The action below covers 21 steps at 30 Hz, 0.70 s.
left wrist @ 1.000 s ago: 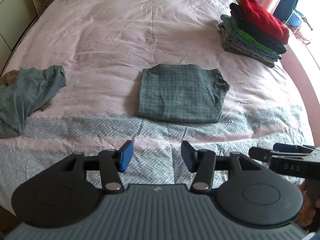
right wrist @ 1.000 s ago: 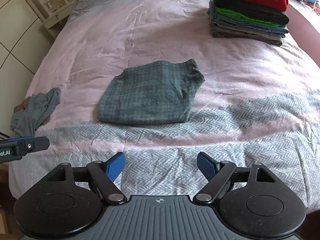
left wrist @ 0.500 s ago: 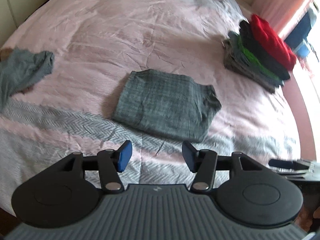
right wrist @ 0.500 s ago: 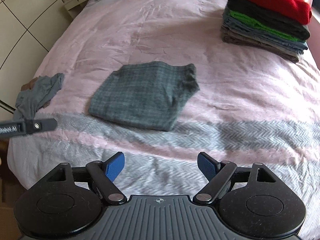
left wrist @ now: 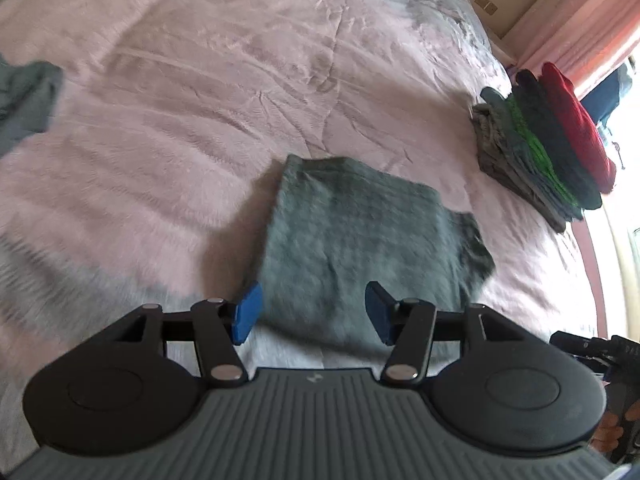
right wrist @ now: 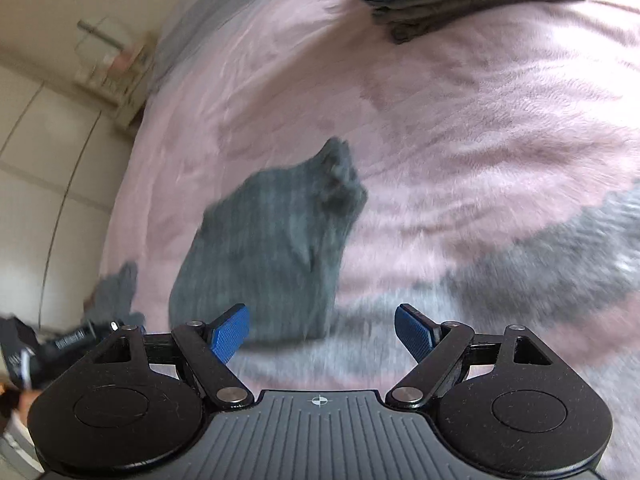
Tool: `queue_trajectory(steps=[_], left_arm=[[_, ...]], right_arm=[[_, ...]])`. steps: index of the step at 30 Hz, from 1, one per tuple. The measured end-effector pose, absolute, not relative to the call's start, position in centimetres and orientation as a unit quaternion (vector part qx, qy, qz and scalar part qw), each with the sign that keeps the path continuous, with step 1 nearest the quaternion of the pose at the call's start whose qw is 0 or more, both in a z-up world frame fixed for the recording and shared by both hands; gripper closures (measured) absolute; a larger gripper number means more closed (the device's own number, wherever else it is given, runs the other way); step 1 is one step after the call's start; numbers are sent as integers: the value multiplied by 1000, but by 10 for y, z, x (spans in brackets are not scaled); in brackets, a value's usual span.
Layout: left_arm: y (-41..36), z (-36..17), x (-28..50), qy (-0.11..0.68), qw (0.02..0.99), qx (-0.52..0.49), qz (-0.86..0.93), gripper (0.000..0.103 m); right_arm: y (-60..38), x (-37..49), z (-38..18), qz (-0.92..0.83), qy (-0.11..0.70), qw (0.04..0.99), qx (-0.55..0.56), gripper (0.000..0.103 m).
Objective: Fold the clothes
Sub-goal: 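Grasp the folded grey shorts edge with the right tool while the left tool grasps the other edge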
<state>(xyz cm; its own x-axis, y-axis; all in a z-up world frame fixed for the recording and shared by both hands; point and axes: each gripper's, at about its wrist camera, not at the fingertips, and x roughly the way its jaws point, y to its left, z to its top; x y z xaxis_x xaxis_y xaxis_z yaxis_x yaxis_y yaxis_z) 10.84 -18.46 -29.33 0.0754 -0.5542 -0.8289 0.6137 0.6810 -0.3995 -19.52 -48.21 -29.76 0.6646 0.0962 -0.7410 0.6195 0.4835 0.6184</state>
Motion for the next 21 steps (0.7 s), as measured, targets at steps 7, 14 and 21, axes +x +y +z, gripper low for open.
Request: queue_trajectory(steps=[7,14,21], left_arm=[[-201,-344,152,586,688,-3,-429,51],[-216,-378,176,616,633,-66,-465,51],[-229,-396,189,635,594,-104,-483,55]], right_arm=[[-517,-161,-363,-147,335,761,536,20],[-529,-145,-399,-108,293,743,592,21],[-527,-105,-415,-43,300,753,585,39]])
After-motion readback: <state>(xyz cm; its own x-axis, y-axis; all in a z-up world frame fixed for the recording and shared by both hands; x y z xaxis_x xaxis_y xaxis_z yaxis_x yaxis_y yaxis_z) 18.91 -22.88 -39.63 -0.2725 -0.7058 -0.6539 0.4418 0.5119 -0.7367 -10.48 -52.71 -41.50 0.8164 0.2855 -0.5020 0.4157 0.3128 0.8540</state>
